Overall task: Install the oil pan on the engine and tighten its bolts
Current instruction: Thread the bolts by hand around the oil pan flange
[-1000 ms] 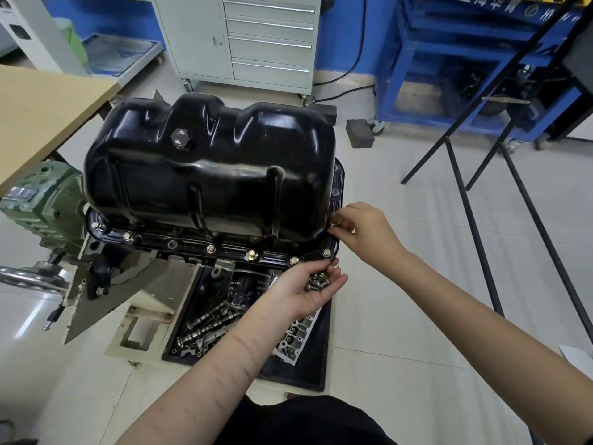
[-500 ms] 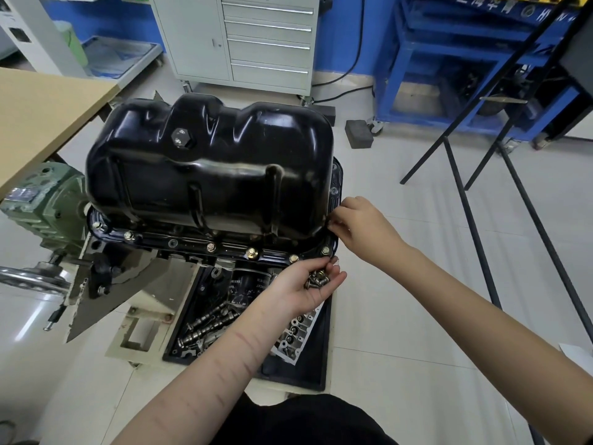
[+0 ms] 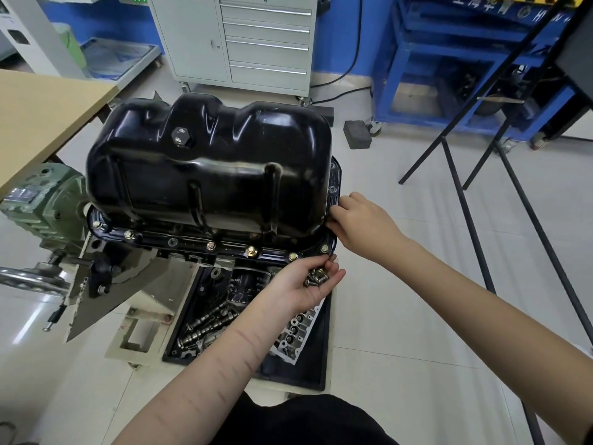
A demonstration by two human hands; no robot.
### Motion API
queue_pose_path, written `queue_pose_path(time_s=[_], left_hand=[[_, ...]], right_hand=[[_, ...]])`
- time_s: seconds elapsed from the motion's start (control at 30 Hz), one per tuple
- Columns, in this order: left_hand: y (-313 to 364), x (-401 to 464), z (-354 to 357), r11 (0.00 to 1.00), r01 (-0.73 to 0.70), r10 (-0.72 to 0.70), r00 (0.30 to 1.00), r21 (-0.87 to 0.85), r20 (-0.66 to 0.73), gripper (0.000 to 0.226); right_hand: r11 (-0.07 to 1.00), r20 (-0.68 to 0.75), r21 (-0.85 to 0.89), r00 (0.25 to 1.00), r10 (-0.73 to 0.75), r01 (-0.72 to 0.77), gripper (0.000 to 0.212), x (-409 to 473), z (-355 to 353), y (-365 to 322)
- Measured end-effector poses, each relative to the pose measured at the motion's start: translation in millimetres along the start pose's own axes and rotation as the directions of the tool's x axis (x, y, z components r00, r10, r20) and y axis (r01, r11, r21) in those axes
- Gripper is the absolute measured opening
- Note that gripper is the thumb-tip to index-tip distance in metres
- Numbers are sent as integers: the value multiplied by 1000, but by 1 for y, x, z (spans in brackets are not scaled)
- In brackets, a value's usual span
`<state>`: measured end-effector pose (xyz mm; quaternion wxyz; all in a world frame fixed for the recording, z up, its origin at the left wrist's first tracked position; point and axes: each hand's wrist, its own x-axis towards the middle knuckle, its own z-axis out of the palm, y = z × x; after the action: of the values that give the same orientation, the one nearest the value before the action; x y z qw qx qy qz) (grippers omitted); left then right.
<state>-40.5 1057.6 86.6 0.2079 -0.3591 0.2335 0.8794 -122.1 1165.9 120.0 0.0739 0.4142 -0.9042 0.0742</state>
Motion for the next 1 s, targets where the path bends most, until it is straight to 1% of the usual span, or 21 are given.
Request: queue_pose_path(time_s=[0.03, 0.07, 0.1, 0.2, 0.27, 0.33, 0.43, 0.53, 0.57, 0.63, 0.7, 0.77, 0.83, 0.9, 1.0], left_hand=[[0, 0, 0, 1000, -3, 3, 1000, -1, -2, 18], [0, 0, 0, 1000, -4, 4, 1000, -1, -4, 18], [0, 0, 0, 1000, -5, 5, 1000, 1, -6, 18], [0, 0, 0, 1000, -9, 9, 1000, 7, -10, 17], [0, -1, 0, 1000, -12, 12, 1000, 5, -11, 17], [-1, -1, 0, 1000, -13, 13, 1000, 6, -9, 18], [-2, -2, -1, 1000, -10, 10, 1000, 18, 6, 19], [-2, -3, -2, 999, -8, 7, 1000, 41, 24, 19], [-3, -3, -2, 999, -9, 8, 1000, 51, 29, 19], [-4, -4, -3, 998, -10, 7, 999, 66, 41, 20], [-4, -6, -3, 998, -7, 4, 999, 68, 52, 24], [-5, -7, -4, 998, 3, -7, 997, 56, 74, 32], [-6, -9, -4, 999, 10, -15, 995, 52, 102, 38], [-8, -10, -4, 998, 14, -21, 992, 61, 121, 39], [-10, -12, -2, 998, 23, -30, 992, 60, 121, 38]], right_hand=[[1000, -26, -2, 1000, -16, 16, 18, 0, 0, 0], [1000, -16, -2, 1000, -14, 14, 19, 1, 1, 0], [1000, -8, -10, 1000, 6, -6, 19, 2, 2, 1], [998, 27, -23, 997, 66, -65, 27, 1, 12, 8], [997, 28, 14, 997, 78, -78, 27, 0, 14, 8], [997, 42, -7, 996, 83, -83, 27, 0, 15, 8], [997, -10, -59, 998, 58, -58, 16, 0, 8, -1], [996, -103, -86, 994, 27, -35, 30, -2, 1, -7], [995, -102, -93, 995, 12, -22, 29, -2, 3, -5], [999, -53, -42, 998, 31, -33, 21, -4, 8, -1], [993, 18, -62, 995, 98, -97, 27, -5, 18, 6], [992, 16, -45, 993, 119, -118, 28, -4, 17, 5], [996, -37, -17, 996, 82, -83, 21, -4, 12, 0], [998, -99, 7, 993, 56, -56, 21, -5, 11, -1], [993, -34, 62, 994, 100, -98, 26, -7, 18, 6]])
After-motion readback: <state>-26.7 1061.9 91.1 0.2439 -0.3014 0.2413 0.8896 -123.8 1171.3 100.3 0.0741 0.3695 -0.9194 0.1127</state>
